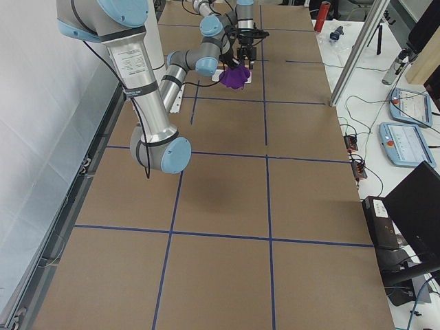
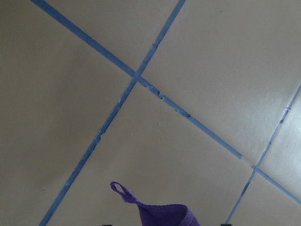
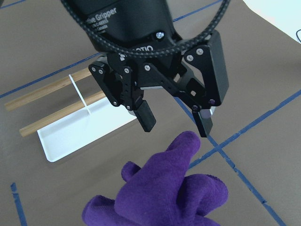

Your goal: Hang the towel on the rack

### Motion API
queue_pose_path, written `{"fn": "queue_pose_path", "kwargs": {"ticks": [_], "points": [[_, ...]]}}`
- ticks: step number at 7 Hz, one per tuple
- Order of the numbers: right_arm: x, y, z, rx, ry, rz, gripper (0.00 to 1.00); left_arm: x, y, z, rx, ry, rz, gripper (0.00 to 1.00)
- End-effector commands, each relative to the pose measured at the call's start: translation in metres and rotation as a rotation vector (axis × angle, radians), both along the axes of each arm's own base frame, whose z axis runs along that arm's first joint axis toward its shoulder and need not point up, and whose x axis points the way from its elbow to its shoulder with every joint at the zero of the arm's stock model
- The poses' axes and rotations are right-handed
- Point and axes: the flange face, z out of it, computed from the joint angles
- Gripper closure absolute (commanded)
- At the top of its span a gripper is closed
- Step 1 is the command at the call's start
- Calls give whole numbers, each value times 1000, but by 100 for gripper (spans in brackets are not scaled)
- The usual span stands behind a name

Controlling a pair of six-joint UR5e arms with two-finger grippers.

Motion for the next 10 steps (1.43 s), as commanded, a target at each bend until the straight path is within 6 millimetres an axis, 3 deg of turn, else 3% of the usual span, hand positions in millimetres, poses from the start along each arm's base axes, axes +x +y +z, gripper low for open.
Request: {"fn": "queue_pose_path", "kwargs": {"ticks": [1, 6, 7, 8, 9, 10], "points": [[-1, 1, -1, 1, -1, -2, 100, 0, 0, -3, 2, 5, 1, 26], [-1, 2, -2, 3, -3, -3, 100, 9, 11, -4, 20, 24, 21, 28], [-1, 2, -2, 3, -5, -3, 100, 10, 12, -4, 20, 24, 23, 45], [-1, 2, -2, 3, -5, -3, 100, 7, 14, -5, 47, 49, 26, 94], [-1, 2, -1, 3, -3, -3, 100, 3, 17, 0, 79, 82, 27, 100], [0, 1, -1, 4, -3, -4, 100, 3, 17, 5, 78, 79, 27, 100]]}}
